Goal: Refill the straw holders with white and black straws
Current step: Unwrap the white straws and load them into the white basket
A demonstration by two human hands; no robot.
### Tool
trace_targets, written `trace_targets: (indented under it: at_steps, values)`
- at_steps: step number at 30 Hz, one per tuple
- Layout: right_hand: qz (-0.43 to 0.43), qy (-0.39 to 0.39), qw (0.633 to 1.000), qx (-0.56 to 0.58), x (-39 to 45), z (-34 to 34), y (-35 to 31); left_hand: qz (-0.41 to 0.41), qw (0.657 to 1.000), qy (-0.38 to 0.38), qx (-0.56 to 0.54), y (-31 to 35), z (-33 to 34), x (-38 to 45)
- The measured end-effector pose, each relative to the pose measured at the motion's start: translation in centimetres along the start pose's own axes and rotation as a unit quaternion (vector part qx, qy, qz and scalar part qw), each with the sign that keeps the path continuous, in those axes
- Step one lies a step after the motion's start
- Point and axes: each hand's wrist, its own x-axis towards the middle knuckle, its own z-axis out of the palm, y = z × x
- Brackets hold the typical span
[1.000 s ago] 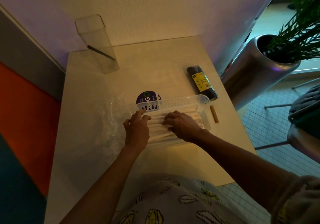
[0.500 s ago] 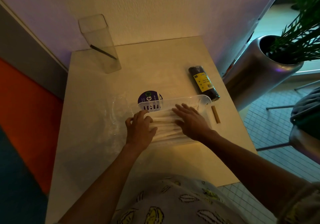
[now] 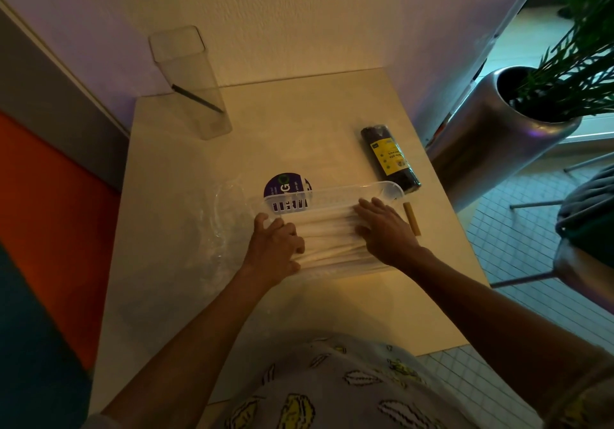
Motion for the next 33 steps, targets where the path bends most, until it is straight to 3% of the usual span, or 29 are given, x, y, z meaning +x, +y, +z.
trace_targets:
  at_steps: [6,10,18,27,33]
  values:
    - [-0.003,0.003,1.000,0.008,-0.5,-0.6,0.4,0.014,0.998,-0.027,0.053,0.6,-0.5,0.1]
    - [0.002,0.047,0.998,0.033,-0.5,-0.7,0.8,0.024,0.997,-0.020,0.073,0.5,-0.3,-0.2]
    - [-0.035,0.098,0.995,0.005,-0.9,-0.8,1.6,0.007,0.987,-0.084,0.135,0.9,-0.6,0.4]
    - [-0.044,0.081,0.996,0.000,-1.1,-1.2,1.3,-0.021,0.998,-0.049,0.023,0.5,-0.5,0.1]
    - [-0.060,-0.037,0.996,-0.046,-1.7,-1.8,0.3,-0.028,0.997,0.016,-0.067,0.8,0.2,-0.4]
